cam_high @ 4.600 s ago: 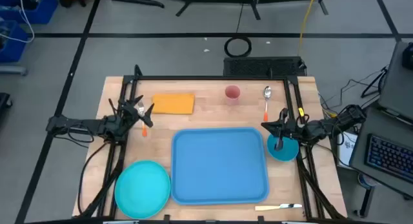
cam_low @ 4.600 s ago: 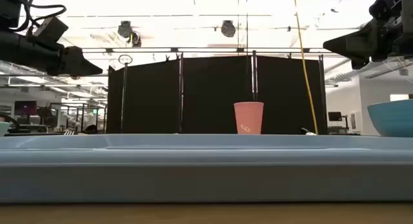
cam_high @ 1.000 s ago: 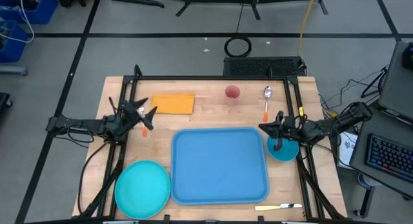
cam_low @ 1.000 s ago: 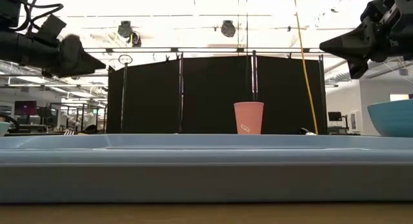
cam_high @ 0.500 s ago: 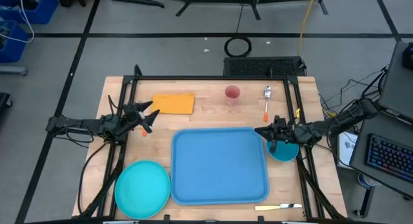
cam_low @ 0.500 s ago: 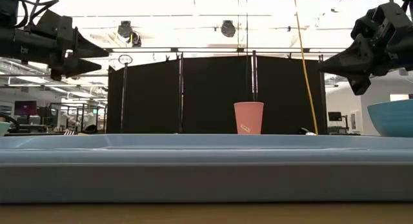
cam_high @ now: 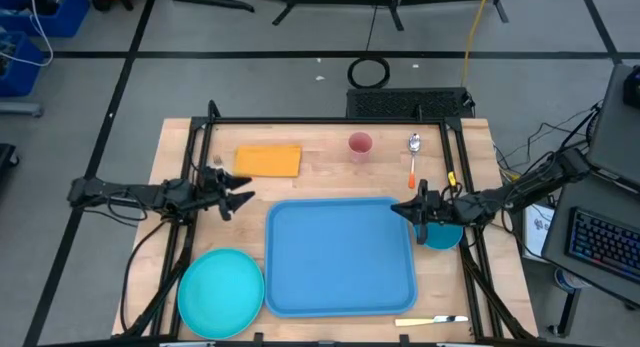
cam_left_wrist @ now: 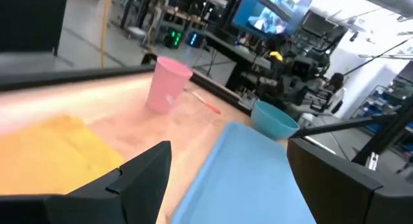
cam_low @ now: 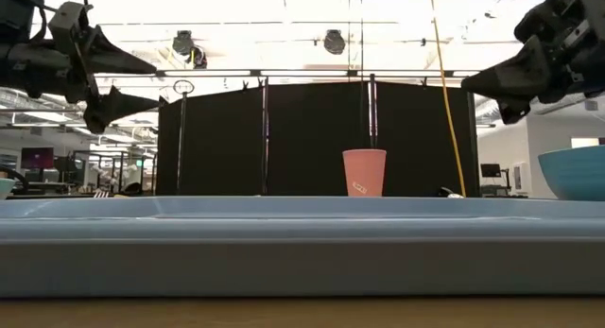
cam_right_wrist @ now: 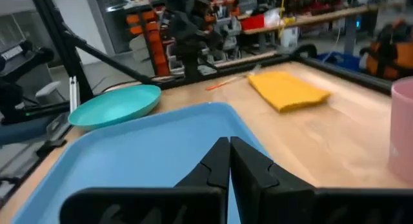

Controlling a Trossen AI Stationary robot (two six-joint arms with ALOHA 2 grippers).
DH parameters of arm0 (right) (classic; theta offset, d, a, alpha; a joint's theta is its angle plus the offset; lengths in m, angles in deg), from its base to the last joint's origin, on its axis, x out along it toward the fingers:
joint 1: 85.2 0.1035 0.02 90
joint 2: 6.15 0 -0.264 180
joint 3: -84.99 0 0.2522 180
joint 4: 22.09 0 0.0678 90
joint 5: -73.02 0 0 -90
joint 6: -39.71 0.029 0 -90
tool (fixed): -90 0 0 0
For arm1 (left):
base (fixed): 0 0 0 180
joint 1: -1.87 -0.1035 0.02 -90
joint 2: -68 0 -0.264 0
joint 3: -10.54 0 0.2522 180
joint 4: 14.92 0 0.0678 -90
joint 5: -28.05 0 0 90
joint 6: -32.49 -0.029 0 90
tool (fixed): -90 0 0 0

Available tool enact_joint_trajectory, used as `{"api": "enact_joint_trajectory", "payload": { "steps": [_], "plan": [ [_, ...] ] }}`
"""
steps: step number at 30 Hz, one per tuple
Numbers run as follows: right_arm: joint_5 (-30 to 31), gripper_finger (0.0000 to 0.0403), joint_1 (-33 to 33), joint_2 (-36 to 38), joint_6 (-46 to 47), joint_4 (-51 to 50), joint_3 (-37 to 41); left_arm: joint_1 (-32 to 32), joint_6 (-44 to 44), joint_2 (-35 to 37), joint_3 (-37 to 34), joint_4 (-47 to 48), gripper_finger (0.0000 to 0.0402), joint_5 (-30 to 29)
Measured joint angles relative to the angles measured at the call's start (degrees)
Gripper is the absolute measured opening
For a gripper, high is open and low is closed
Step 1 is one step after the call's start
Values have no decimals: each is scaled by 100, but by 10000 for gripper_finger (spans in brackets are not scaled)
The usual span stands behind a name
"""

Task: Set up tray
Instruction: Put the green plate on top of the blue tray

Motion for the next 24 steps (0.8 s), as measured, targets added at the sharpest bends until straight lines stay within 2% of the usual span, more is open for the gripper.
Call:
{"api": "enact_joint_trajectory", "payload": {
  "steps": [6, 11, 15, 19, 24],
  "plan": [
    [2, 4, -162, -240, -544, 584, 0, 262, 263, -496, 0, -10, 310, 62],
    [-5, 4, -345, -334, -589, 759, 0, 577, 176, -830, 2, -14, 310, 61],
    [-10, 4, -424, -347, -553, 779, 0, 926, 152, -1080, 162, 7, 310, 299],
    [-12, 4, -456, -347, -410, 779, 0, 1340, 159, -1415, 679, 324, 299, 310],
    [-16, 4, -456, -347, -157, 764, 0, 1786, 96, -2047, 1784, 1437, 245, -131]
  ]
}}
